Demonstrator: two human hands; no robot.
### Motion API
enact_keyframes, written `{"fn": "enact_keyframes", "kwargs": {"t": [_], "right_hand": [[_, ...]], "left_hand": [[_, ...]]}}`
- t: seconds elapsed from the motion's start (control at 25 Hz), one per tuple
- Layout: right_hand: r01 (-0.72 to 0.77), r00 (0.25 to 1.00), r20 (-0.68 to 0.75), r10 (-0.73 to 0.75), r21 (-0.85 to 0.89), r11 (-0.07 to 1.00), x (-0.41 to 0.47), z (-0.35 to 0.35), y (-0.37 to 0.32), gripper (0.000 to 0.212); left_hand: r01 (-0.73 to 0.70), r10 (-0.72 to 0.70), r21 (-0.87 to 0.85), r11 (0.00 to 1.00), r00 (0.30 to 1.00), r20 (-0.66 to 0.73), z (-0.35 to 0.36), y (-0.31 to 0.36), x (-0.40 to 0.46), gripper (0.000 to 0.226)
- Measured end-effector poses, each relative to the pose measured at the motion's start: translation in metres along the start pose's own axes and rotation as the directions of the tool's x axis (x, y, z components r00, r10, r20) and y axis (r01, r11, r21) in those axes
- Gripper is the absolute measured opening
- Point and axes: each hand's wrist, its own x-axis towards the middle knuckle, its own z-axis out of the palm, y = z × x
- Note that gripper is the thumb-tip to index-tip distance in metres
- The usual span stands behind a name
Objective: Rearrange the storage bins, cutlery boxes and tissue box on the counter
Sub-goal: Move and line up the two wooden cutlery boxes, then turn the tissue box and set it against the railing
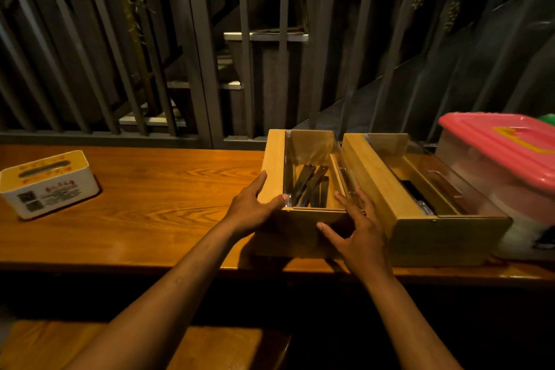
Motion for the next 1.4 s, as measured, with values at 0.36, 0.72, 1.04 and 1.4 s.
{"fn": "enact_keyframes", "kwargs": {"t": [0.36, 0.72, 1.04, 1.4], "right_hand": [[-0.010, 1.000, 0.001, 0.010, -0.186, 0.983, -0.001, -0.005, -0.020, 0.064], [0.332, 0.941, 0.121, -0.315, -0.153, 0.931, 0.002, 0.120, -0.154, 0.056], [0.364, 0.910, 0.247, -0.332, -0.095, 0.927, 0.014, 0.298, -0.286, 0.056], [0.279, 0.914, 0.344, -0.213, -0.153, 0.948, 0.006, 0.385, -0.328, 0.060]], "left_hand": [[-0.138, 0.143, 0.114, 0.984, 0.989, -0.037, -0.001, -0.003, -0.021, 0.064], [-0.034, 0.367, 0.667, 0.744, 0.855, -0.366, -0.157, -0.094, -0.043, 0.060], [0.184, 0.275, 0.731, 0.657, 0.845, -0.459, -0.361, -0.225, -0.012, 0.066], [0.264, -0.131, 0.612, 0.745, 0.958, -0.254, -0.480, -0.305, 0.067, 0.106]]}}
